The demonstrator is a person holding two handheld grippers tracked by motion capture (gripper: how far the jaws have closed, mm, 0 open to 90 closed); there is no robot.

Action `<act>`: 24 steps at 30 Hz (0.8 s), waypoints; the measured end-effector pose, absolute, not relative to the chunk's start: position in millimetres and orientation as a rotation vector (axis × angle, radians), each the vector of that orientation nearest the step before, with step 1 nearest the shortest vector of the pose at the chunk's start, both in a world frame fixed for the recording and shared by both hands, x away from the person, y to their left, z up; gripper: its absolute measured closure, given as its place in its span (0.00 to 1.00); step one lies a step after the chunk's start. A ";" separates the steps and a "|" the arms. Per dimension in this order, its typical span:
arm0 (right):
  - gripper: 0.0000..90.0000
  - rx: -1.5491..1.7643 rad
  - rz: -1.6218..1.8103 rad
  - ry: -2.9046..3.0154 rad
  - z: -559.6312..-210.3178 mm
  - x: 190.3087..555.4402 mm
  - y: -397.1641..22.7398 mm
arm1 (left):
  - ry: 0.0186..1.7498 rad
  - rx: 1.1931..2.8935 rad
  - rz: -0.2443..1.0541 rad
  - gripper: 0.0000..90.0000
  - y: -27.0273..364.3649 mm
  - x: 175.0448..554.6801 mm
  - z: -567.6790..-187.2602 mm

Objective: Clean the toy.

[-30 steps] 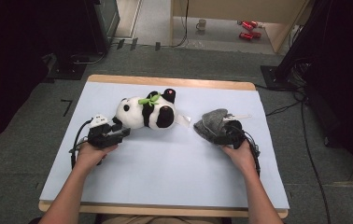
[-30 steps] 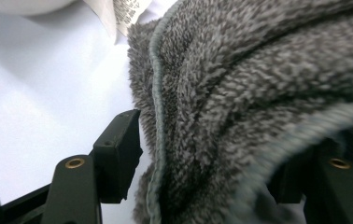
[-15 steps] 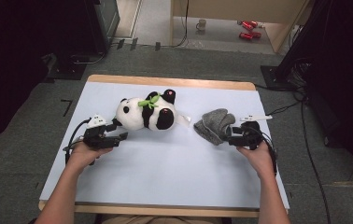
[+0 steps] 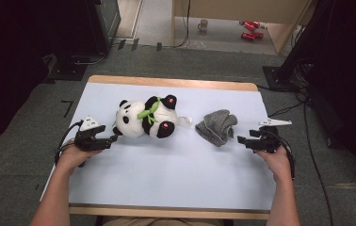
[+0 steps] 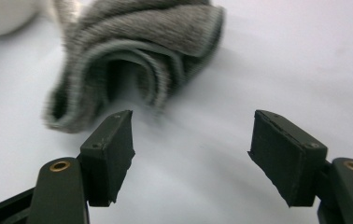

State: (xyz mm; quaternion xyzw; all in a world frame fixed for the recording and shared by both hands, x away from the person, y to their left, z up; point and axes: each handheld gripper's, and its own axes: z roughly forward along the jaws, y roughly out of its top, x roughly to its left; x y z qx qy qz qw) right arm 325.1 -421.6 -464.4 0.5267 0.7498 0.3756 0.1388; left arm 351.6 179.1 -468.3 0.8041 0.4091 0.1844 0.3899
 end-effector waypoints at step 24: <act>0.13 1.502 0.833 2.164 -496.0 327.8 -409.4 | 1.112 2.090 0.493 0.30 190.9 356.2 -495.6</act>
